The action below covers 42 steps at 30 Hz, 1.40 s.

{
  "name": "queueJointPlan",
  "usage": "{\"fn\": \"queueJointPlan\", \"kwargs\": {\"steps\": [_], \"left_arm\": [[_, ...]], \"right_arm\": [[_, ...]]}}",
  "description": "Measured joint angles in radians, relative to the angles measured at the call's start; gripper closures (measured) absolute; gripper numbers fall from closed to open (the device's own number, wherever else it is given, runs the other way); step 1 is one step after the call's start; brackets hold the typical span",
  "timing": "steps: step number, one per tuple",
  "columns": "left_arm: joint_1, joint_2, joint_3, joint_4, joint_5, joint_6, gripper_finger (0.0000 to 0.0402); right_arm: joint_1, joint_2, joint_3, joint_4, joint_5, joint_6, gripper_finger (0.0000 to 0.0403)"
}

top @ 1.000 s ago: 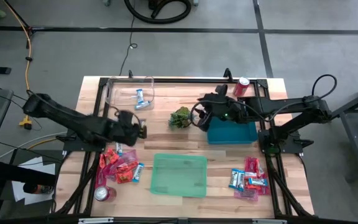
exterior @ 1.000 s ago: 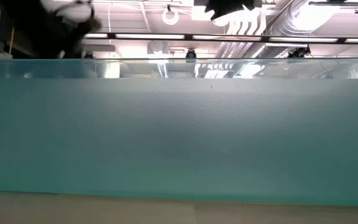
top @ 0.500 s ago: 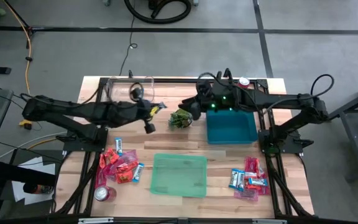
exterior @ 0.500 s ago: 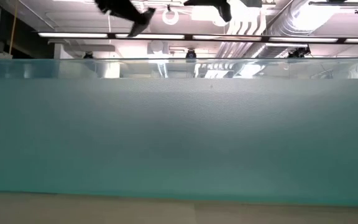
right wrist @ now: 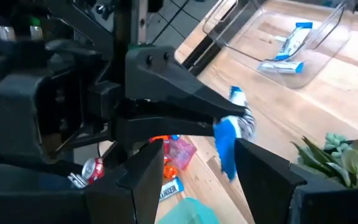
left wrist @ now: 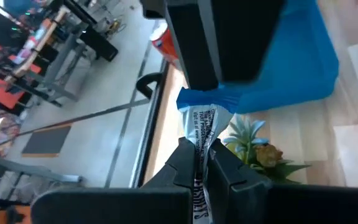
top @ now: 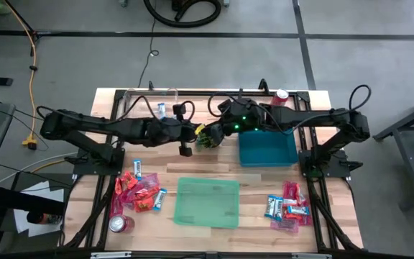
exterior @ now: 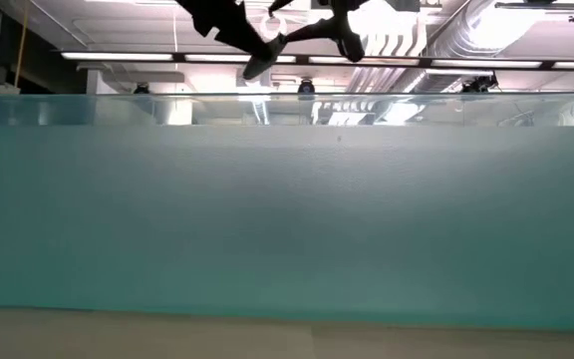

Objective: Sort candy
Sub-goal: Put the white chocolate bar into the transparent bin

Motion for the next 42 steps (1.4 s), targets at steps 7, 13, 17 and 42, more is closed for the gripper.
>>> {"fn": "queueJointPlan", "kwargs": {"steps": [7,13,17,42], "left_arm": [[0.005,0.001,-0.002,-0.002,0.008,-0.005,0.0401],[0.002,-0.003,-0.001,0.018,0.028,-0.007,0.0401],[0.005,0.0,-0.001,0.022,-0.009,0.005,0.0401],[0.726,-0.02,-0.213,-0.393,0.202,-0.836,0.0401]], "right_arm": [[0.0,0.019,0.0,-0.011,0.037,-0.014,0.0213],[-0.003,0.023,0.0,-0.029,0.084,-0.045,0.0213],[-0.004,0.023,0.0,-0.043,0.096,-0.056,0.0213],[-0.033,-0.101,0.0,-0.165,0.166,-0.156,0.0213]]}}
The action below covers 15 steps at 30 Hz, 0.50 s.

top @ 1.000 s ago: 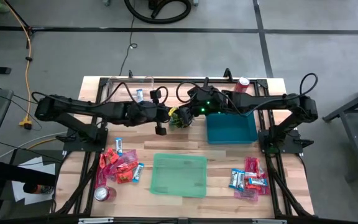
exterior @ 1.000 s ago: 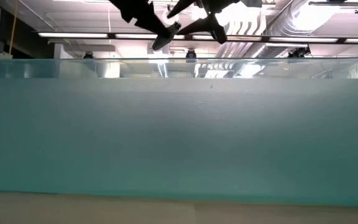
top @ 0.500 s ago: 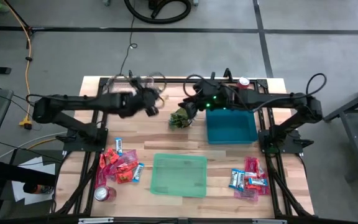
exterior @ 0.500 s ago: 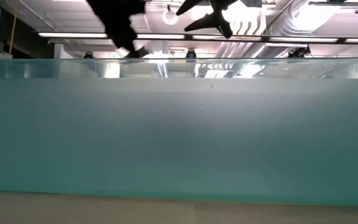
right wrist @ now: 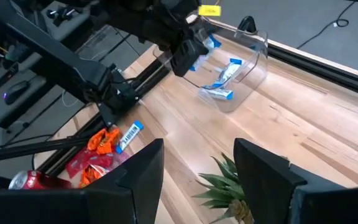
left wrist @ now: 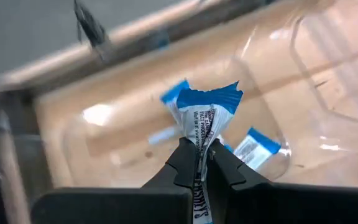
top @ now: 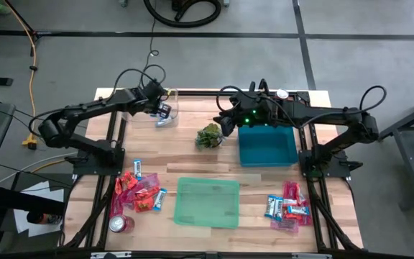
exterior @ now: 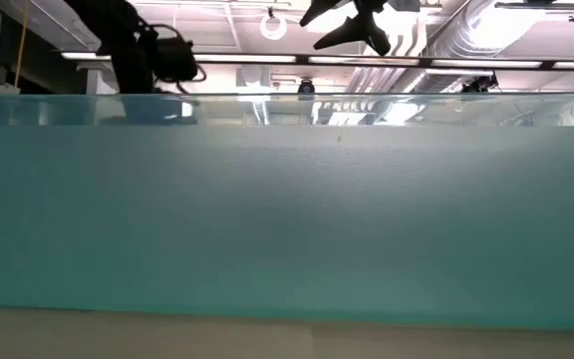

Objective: Sort candy
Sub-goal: Put the white chocolate bar into the transparent bin

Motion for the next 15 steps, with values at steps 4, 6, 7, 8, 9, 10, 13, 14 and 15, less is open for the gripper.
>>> {"fn": "queueJointPlan", "kwargs": {"steps": [4,6,7,8,9,10,13,14,15], "left_arm": [[0.013,0.001,-0.033,-0.003,0.001,-0.01,0.0391],[0.013,0.001,-0.041,-0.01,0.001,-0.01,0.0374],[0.013,0.001,-0.041,-0.013,0.001,-0.01,0.0363],[0.013,0.001,-0.041,-0.012,0.001,-0.01,0.0351],[0.012,0.001,-0.041,-0.01,0.001,-0.01,0.0338],[0.012,-0.001,-0.041,-0.009,0.001,-0.01,0.0325],[0.012,-0.013,-0.041,-0.009,-0.001,-0.01,0.0285],[0.012,-0.018,-0.041,-0.01,-0.001,-0.009,0.0272],[0.012,-0.026,-0.041,-0.01,-0.001,-0.008,0.026]], "right_arm": [[0.0,0.0,0.0,0.0,0.0,0.0,0.0213],[0.0,0.0,0.0,0.0,0.0,-0.002,0.0213],[-0.002,0.0,0.0,0.0,0.0,-0.005,0.0213],[-0.002,0.0,0.0,0.0,0.0,-0.008,0.0213],[-0.002,0.0,0.0,0.0,-0.001,-0.008,0.0213],[-0.003,0.0,0.0,-0.002,-0.002,-0.008,0.0213],[-0.003,-0.005,0.0,-0.018,-0.005,-0.03,0.0213],[-0.003,-0.009,0.0,-0.023,-0.005,-0.034,0.0213],[-0.003,-0.016,0.0,-0.037,-0.005,-0.034,0.0213]]}}
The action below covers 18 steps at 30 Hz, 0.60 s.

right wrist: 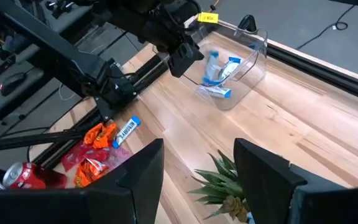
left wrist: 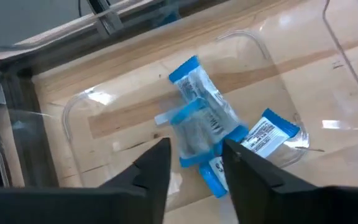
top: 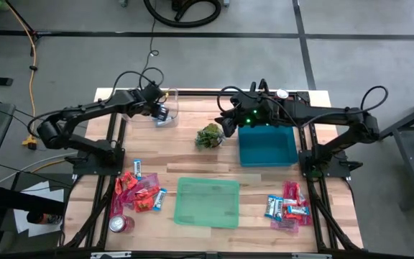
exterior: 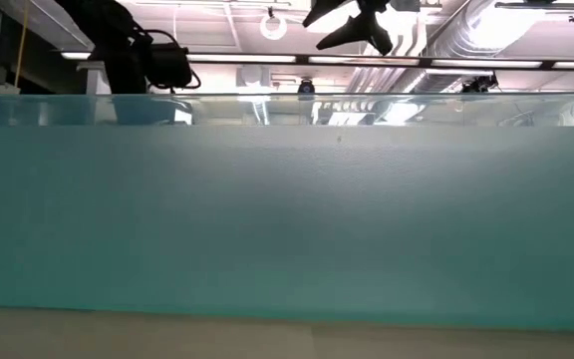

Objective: Sort candy
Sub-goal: Put the white chocolate bar into the transparent bin

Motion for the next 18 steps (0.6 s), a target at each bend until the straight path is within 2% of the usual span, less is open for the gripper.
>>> {"fn": "queueJointPlan", "kwargs": {"steps": [5,8,10,13,18], "left_arm": [[0.0,-0.07,0.003,0.004,0.013,-0.006,0.0212],[-0.001,-0.138,0.024,0.023,0.114,-0.048,0.0196],[-0.017,-0.198,0.023,0.069,0.214,-0.06,0.0192],[-0.078,-0.287,0.005,0.182,0.312,-0.083,0.0191],[-0.235,-0.413,-0.038,0.435,0.321,-0.089,0.0191]], "right_arm": [[-0.009,-0.05,0.0,-0.058,-0.003,-0.052,0.0213],[-0.013,-0.101,0.0,-0.149,-0.052,-0.08,0.0213],[-0.003,-0.133,0.0,-0.252,-0.126,-0.08,0.0213],[0.045,-0.153,0.0,-0.461,-0.206,-0.017,0.0213],[0.21,-0.132,0.0,-0.742,-0.204,0.18,0.0213]]}}
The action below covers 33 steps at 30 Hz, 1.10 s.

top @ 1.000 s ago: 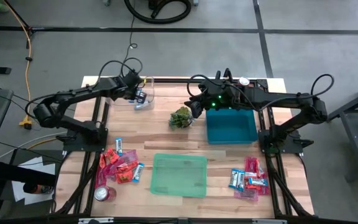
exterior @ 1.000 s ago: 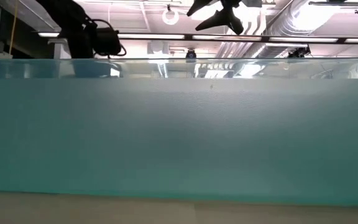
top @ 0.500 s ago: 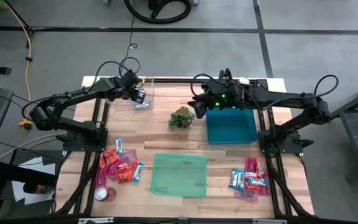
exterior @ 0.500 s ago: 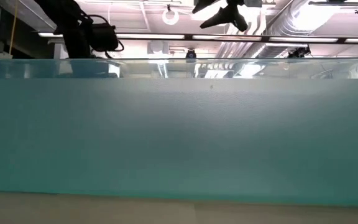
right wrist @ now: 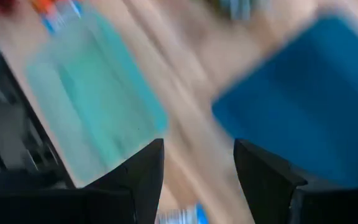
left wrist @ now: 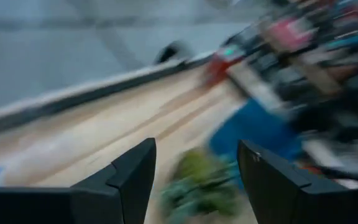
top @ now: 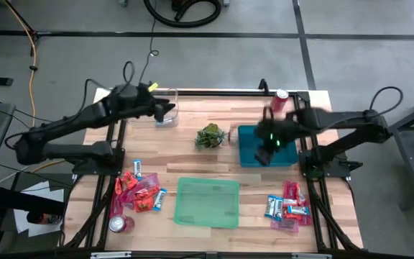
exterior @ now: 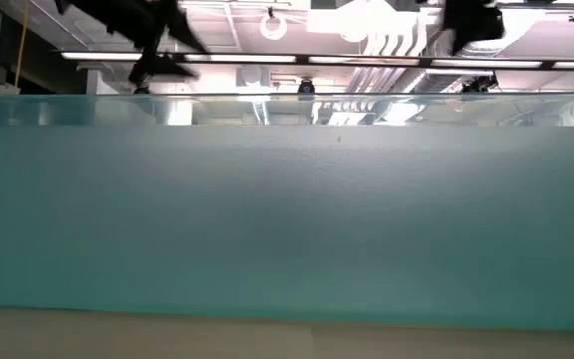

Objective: Sort candy
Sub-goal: Put the white chocolate bar into the transparent bin

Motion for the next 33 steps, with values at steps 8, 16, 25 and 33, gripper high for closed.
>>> {"fn": "queueJointPlan", "kwargs": {"steps": [8,16,25,33], "left_arm": [[-0.203,-0.052,-0.047,0.271,-0.003,0.009,0.0191],[-0.248,-0.028,-0.048,0.308,-0.019,0.01,0.0191],[-0.248,-0.028,-0.048,0.313,-0.019,0.01,0.0191],[-0.244,-0.028,-0.048,0.313,-0.019,0.01,0.0191]], "right_arm": [[0.289,0.154,0.0,-0.108,-0.082,0.472,0.0213],[0.442,0.346,-0.003,-0.083,-0.141,0.666,0.0213],[0.552,0.365,-0.328,0.368,-0.244,1.034,0.0213],[0.561,0.348,-0.4,0.474,-0.076,1.3,0.0213]]}}
